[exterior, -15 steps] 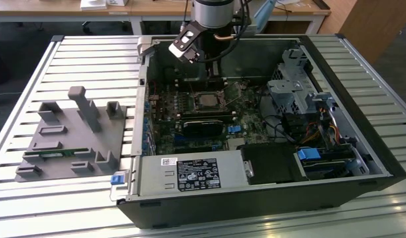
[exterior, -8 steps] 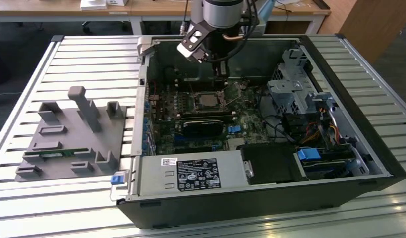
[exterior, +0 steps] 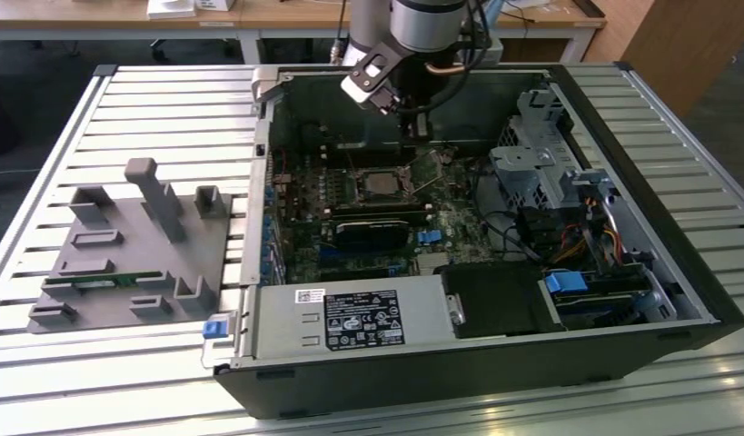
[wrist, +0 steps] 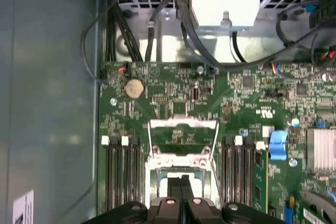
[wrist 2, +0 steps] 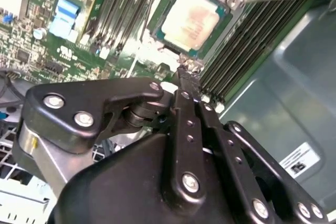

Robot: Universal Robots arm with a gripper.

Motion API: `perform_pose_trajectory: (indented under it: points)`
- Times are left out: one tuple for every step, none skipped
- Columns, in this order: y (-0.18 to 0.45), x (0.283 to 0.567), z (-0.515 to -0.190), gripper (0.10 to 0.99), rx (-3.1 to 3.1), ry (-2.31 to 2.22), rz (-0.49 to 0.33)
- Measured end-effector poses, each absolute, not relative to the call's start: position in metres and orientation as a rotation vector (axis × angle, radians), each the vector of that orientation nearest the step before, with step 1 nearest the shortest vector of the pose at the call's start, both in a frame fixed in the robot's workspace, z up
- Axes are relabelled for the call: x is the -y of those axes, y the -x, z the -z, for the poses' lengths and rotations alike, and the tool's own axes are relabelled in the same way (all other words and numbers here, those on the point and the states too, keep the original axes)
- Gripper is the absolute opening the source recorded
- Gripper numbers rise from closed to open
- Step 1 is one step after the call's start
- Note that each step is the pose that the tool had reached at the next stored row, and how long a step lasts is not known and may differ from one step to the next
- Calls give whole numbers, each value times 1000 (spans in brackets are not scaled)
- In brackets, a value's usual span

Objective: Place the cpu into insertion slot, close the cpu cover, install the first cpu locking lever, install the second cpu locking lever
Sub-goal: 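Close the cpu cover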

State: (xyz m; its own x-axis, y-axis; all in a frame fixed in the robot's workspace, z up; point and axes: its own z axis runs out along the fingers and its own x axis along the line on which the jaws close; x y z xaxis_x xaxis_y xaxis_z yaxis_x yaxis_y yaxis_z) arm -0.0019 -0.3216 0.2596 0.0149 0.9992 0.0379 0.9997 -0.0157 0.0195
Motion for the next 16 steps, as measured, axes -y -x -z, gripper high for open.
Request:
perform_pose_trajectory:
  points:
    - [0,322,-260,118,2195,2227,61]
    - [-1,322,-260,118,2196,2226,61]
    - [-2,322,-260,118,2198,2223,61]
    - [-2,322,-260,118,2198,2221,63]
    - [-2,322,-260,118,2199,2220,64]
    - [-2,322,-260,118,2200,2218,65]
    - [-2,322,-260,118,2201,2217,65]
    - [-2,323,-260,118,2201,2216,65]
    - [-3,323,-260,118,2202,2216,65]
    - [-3,323,-260,118,2203,2215,65]
    - [-4,323,-260,118,2204,2214,64]
    - [-4,323,-260,118,2204,2213,65]
    - [-5,323,-260,118,2204,2213,65]
    - [-6,323,-260,118,2204,2213,65]
    - [-6,323,-260,118,2205,2213,65]
    - [-7,323,-260,118,2205,2213,65]
